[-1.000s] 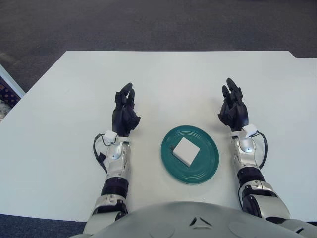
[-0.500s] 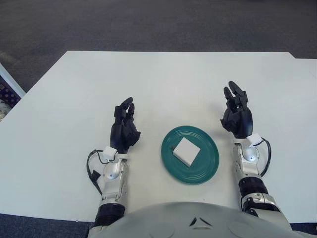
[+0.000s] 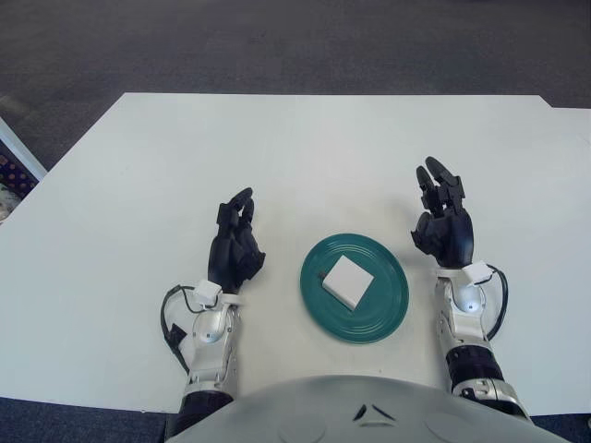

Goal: Put the charger into the plate.

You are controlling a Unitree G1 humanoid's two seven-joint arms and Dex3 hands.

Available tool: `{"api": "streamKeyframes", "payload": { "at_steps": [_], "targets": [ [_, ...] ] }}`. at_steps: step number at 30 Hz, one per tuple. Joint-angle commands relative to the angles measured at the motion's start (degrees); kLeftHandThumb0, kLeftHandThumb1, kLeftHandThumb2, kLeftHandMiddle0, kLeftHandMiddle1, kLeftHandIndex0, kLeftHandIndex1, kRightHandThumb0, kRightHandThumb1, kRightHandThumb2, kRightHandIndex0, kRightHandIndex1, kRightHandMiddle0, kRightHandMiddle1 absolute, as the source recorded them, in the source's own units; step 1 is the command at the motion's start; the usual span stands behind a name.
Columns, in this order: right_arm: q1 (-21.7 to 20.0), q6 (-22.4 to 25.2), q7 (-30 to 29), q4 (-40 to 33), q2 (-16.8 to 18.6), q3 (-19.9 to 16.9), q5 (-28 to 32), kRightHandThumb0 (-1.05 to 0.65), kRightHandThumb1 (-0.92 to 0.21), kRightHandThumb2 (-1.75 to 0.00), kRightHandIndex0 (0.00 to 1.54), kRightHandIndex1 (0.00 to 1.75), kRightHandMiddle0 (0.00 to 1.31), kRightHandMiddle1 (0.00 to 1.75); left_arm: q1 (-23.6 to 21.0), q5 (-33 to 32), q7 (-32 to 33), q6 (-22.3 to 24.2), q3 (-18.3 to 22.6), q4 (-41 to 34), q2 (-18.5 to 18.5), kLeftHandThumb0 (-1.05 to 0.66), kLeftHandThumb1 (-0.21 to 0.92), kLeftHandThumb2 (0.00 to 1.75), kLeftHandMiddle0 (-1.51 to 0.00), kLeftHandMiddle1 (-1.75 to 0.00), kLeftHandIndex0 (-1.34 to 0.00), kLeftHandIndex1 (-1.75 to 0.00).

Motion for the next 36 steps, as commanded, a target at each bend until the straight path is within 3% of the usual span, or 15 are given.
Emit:
{"api": "streamKeyframes", "payload": {
  "at_steps": [1,5,9,11,13,16,25,36],
  "targets": [
    [9.9,5.9,0.6,1.7,1.7,1.7,0.3,-0.78,-0.92,-0.78,0.15,0.0,0.0,0.41,2.2,2.6,1.1,2.6,-1.0,1.2,1.0,-1.0,0.92,0.94,-0.2,0.0,0.0,-0.61],
    [10.3,11.0,0.5,-1.3,1.3,2.1,0.4,-0.79,-0.92,-0.83,0.14,0.0,0.0,0.33,-0.8,2.4,0.1,4.5,-0.6,4.1,2.3,-1.02,0.92,0.96,-0.15,0.0,0.0,-0.49],
    [9.5,15.5,-0.6,-2.6,1.1,2.1,-0.4,-0.79,-0.92,-0.88,0.12,0.0,0.0,0.27,-0.9,1.4,-0.7,6.6,-0.7,4.5,3.1,-1.04,0.92,0.97,-0.11,0.0,0.0,-0.42],
    [9.0,17.1,-1.1,-2.7,1.0,2.1,-0.8,-0.78,-0.92,-0.89,0.11,0.0,0.0,0.25,-1.6,0.7,-1.1,6.5,-0.4,6.9,3.5,-1.03,0.92,0.96,-0.1,0.0,0.0,-0.41],
    [8.4,18.7,-1.6,-2.4,1.1,2.1,-0.9,-0.77,-0.92,-0.9,0.11,0.0,0.0,0.24,-5.5,-0.4,-1.7,5.0,0.9,14.3,4.0,-1.03,0.92,0.96,-0.1,0.0,0.0,-0.41],
    [8.0,20.7,-2.0,-2.3,1.1,2.1,-0.7,-0.76,-0.92,-0.93,0.1,0.0,0.0,0.21,-7.1,-0.4,-1.7,3.9,0.9,16.6,4.1,-1.04,0.92,0.97,-0.08,0.0,0.0,-0.4],
    [5.1,24.5,-3.8,1.4,0.9,1.8,-1.2,-0.73,-0.92,-0.96,0.06,0.0,0.0,0.14,-10.1,-2.2,-5.6,-5.9,1.6,23.5,6.2,-1.05,0.92,0.98,-0.01,0.0,0.0,-0.29],
    [2.2,24.9,-6.5,5.5,1.0,1.5,-2.6,-0.67,-0.92,-0.96,0.05,0.0,0.0,0.15,-12.8,-6.9,-11.1,-5.6,3.2,27.7,5.5,-1.05,0.92,0.96,0.0,0.0,0.0,-0.23]
  ]
}}
